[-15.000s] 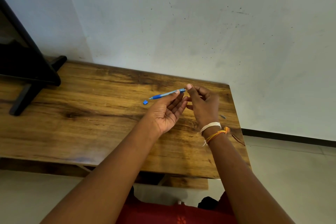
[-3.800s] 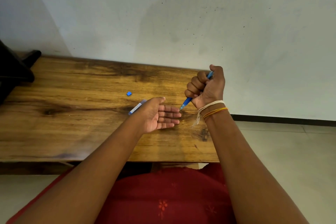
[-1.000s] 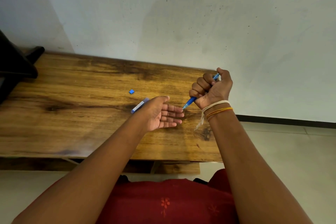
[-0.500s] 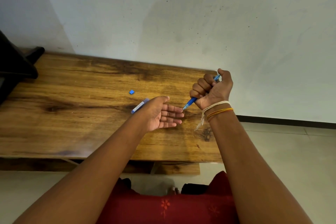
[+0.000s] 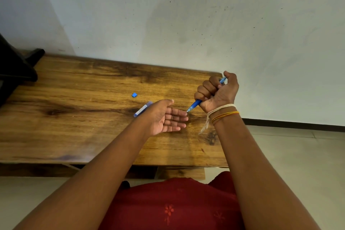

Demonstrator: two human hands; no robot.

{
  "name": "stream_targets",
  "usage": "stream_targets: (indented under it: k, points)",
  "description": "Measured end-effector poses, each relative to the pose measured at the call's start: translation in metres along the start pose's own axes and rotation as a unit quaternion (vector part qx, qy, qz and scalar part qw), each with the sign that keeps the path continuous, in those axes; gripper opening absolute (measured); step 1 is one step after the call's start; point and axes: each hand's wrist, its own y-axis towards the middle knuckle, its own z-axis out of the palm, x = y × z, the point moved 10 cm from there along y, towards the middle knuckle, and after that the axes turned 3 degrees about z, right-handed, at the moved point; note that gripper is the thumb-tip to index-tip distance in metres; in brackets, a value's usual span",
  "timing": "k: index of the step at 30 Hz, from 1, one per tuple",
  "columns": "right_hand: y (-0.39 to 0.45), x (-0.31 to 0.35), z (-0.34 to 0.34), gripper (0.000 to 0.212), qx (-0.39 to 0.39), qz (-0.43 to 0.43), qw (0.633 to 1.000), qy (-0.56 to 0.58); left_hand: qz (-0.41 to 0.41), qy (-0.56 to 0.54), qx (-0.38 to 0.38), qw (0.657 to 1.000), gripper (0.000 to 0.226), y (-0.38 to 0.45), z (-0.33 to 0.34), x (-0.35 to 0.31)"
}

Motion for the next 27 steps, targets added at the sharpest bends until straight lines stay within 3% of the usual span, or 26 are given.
stream_targets:
  k: [15,27]
  points:
    - [0.004,0.001,-0.016,0.050,-0.020,0.006,0.994,0.105,0.004,-0.060,0.039,0.997,0.067,0.003,0.004,0.001]
    - [0.006,0.000,-0.032,0.063,-0.029,0.000,0.979,0.202,0.010,-0.113,0.111,0.987,0.075,0.003,0.016,-0.004]
